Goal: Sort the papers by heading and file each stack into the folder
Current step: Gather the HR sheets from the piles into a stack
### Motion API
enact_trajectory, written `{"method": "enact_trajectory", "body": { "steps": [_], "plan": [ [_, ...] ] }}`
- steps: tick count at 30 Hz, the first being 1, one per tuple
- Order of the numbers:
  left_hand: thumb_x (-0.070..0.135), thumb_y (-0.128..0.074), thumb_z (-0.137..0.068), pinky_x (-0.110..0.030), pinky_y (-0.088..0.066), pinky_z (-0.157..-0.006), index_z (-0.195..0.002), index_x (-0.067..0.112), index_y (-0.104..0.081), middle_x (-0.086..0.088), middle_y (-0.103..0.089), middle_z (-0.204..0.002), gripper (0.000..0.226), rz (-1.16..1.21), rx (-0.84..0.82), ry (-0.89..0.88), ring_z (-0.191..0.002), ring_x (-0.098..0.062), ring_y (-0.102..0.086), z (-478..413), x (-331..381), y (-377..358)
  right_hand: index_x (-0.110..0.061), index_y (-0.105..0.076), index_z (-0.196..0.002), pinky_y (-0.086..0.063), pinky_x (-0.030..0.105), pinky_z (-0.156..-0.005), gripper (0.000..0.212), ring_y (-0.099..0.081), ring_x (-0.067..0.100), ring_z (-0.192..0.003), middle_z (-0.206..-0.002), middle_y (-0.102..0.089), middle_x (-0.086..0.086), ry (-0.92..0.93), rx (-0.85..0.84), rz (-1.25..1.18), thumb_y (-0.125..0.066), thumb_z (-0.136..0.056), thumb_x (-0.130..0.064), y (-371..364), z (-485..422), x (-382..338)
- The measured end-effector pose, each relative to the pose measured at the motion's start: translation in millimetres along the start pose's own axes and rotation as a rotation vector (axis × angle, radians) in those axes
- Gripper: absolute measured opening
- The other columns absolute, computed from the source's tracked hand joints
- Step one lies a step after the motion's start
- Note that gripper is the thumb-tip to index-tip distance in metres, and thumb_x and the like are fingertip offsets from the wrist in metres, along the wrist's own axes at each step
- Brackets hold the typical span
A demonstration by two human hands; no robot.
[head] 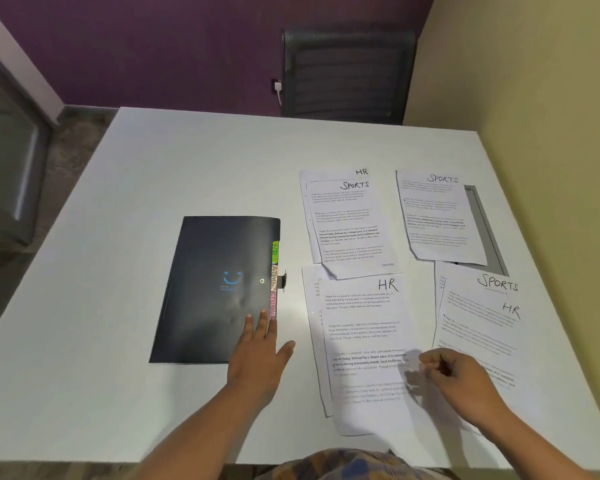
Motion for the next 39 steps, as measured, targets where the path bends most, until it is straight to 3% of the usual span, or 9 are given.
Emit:
{"method": "enact_trajectory", "body": {
  "steps": [5, 8, 11, 16, 20, 25, 29, 32, 39],
  "plan": [
    [0.059, -0.032, -0.097, -0.038, -0.024, -0.12, -0.146, 0.013, -0.038, -0.005, -0.026, -0.16, 0.068, 0.07, 0.145, 0.076, -0.15, -0.024, -0.018, 1.0, 26.8, 2.6, -0.022, -0.072, -0.091, -0.041, 0.015, -0.062, 0.012, -0.066, 0.005, -0.081, -0.087, -0.074, -0.006, -0.031, -0.012, -0.076, -0.069, -0.088, -0.011, 26.1, -9.9, 28.1],
    [0.05, -0.05, -0.093, -0.034, -0.05, -0.093, -0.118, 0.02, -0.058, 0.004, -0.057, -0.129, 0.041, 0.195, 0.258, 0.131, -0.117, -0.018, -0.054, 11.6, 62.5, 2.9, -0.02, -0.073, -0.087, -0.042, 0.018, -0.061, 0.012, -0.068, 0.011, -0.078, -0.084, -0.074, -0.004, -0.068, 0.018, -0.11, -0.069, -0.086, -0.009, 51.0, -21.9, 53.2],
    [0.049, -0.058, -0.089, -0.032, -0.053, -0.075, -0.109, 0.022, -0.056, 0.007, -0.055, -0.109, 0.033, 0.358, 0.225, 0.231, -0.096, -0.015, -0.059, 18.8, 104.2, 0.6, -0.017, -0.072, -0.082, -0.044, 0.024, -0.062, 0.01, -0.066, 0.013, -0.075, -0.08, -0.073, -0.002, -0.131, 0.08, -0.175, -0.069, -0.086, -0.009, 73.4, -36.0, 78.7],
    [0.063, -0.067, -0.075, -0.034, -0.045, -0.066, -0.115, 0.016, -0.045, -0.005, -0.047, -0.114, 0.066, 0.347, 0.132, 0.444, -0.103, -0.028, -0.055, 20.2, 148.3, -26.2, -0.016, -0.059, -0.082, -0.045, 0.033, -0.067, 0.007, -0.061, 0.026, -0.078, -0.077, -0.063, -0.001, -0.267, 0.173, -0.136, -0.066, -0.083, -0.015, 89.6, -54.3, 135.5],
    [0.048, -0.081, -0.072, -0.037, -0.046, -0.068, -0.117, 0.008, -0.042, -0.012, -0.042, -0.119, 0.072, 0.381, 0.16, 0.51, -0.101, -0.036, -0.057, 19.2, 167.0, -35.3, -0.003, -0.05, -0.133, -0.049, 0.038, -0.085, 0.062, -0.058, 0.033, -0.113, -0.13, -0.055, 0.016, -0.374, 0.207, -0.075, -0.075, -0.082, -0.028, 96.6, -66.4, 166.8],
    [0.031, -0.085, -0.07, -0.03, -0.042, -0.066, -0.101, 0.016, -0.038, -0.003, -0.054, -0.097, 0.058, 0.559, 0.185, 0.589, -0.085, -0.025, -0.057, 18.6, 170.9, -34.8, -0.002, -0.035, -0.139, -0.049, 0.036, -0.077, 0.09, -0.059, 0.037, -0.112, -0.132, -0.053, 0.019, -0.467, 0.085, -0.078, -0.081, -0.074, -0.042, 97.0, -72.3, 181.8],
    [0.015, -0.081, -0.073, -0.031, -0.041, -0.064, -0.101, 0.011, -0.046, -0.004, -0.059, -0.087, 0.045, 0.614, 0.273, 0.623, -0.078, -0.027, -0.06, 21.8, 162.2, -34.7, -0.004, -0.044, -0.123, -0.044, 0.03, -0.066, 0.067, -0.06, 0.029, -0.086, -0.111, -0.061, 0.015, -0.497, 0.1, -0.088, -0.082, -0.076, -0.032, 97.3, -73.2, 186.4],
    [0.018, -0.072, -0.085, -0.029, -0.041, -0.055, -0.084, 0.01, -0.056, -0.003, -0.061, -0.074, 0.018, 0.596, 0.244, 0.595, -0.067, -0.022, -0.059, 25.3, 161.6, -32.4, -0.005, -0.058, -0.085, -0.05, 0.029, -0.057, 0.029, -0.059, 0.02, -0.064, -0.083, -0.066, 0.007, -0.453, 0.109, -0.113, -0.079, -0.079, -0.025, 97.3, -76.8, 193.2],
    [0.021, -0.053, -0.1, -0.022, -0.044, -0.055, -0.087, 0.021, -0.062, 0.007, -0.066, -0.08, 0.015, 0.718, 0.281, 0.476, -0.071, -0.012, -0.062, 48.7, 174.8, -21.2, -0.01, -0.06, -0.069, -0.043, 0.029, -0.052, 0.028, -0.059, 0.022, -0.062, -0.07, -0.065, 0.006, -0.262, 0.196, -0.132, -0.062, -0.094, -0.022, 110.2, -64.5, 202.8]
  ]
}}
Point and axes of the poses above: each hand's wrist, its own z-axis away from the middle knuckle, its own y-axis out of the back of the hand, x = y × z, the point moved 2 cm from there along -z, towards the middle knuckle
